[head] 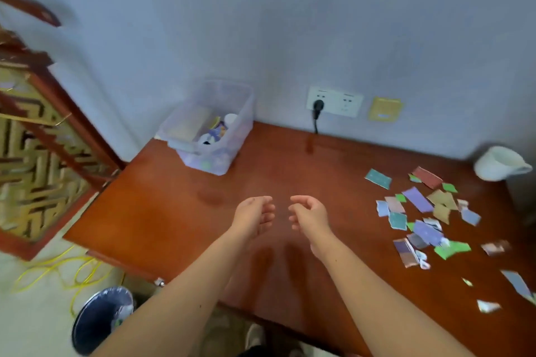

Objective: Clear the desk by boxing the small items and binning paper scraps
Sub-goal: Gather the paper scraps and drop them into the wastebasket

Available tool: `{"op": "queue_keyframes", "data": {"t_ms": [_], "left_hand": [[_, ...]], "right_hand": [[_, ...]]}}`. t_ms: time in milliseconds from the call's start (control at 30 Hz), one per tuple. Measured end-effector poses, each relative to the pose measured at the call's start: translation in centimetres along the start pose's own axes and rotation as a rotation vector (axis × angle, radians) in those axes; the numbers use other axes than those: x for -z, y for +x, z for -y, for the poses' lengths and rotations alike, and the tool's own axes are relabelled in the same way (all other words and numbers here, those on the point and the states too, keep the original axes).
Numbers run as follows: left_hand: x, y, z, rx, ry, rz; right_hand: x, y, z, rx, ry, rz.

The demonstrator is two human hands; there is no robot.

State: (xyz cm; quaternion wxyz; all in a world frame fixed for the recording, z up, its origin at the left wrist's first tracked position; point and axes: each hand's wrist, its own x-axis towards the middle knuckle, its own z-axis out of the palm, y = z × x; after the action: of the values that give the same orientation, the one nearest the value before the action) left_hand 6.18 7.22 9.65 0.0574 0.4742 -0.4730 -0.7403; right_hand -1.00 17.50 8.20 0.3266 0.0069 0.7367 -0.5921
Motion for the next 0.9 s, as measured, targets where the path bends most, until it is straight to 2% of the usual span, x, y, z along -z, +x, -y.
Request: {"op": "queue_keyframes", "data": {"t_ms": [167,533,733,900], "left_hand": [[-2.8,2.0,-0.1,0.032,0.135,0.136],[-11.2,1.7,2.2,0.142,0.384,0.318],[-15.9,1.0,4.8,0.149,0.45,0.34],[-20.2,0.8,7.6,0.15,0.475,0.36]], "right_hand": [[2.5,-0.1,-0.8,-0.025,0.043,-0.181],[9.4,-1.1,-3.3,-0.094,0.085,-0.528],[14.6,-1.3,-5.6,-0.142,0.062,-0.603],[19.9,-0.8,-7.4,-0.165,-0.03,-0.596]]}}
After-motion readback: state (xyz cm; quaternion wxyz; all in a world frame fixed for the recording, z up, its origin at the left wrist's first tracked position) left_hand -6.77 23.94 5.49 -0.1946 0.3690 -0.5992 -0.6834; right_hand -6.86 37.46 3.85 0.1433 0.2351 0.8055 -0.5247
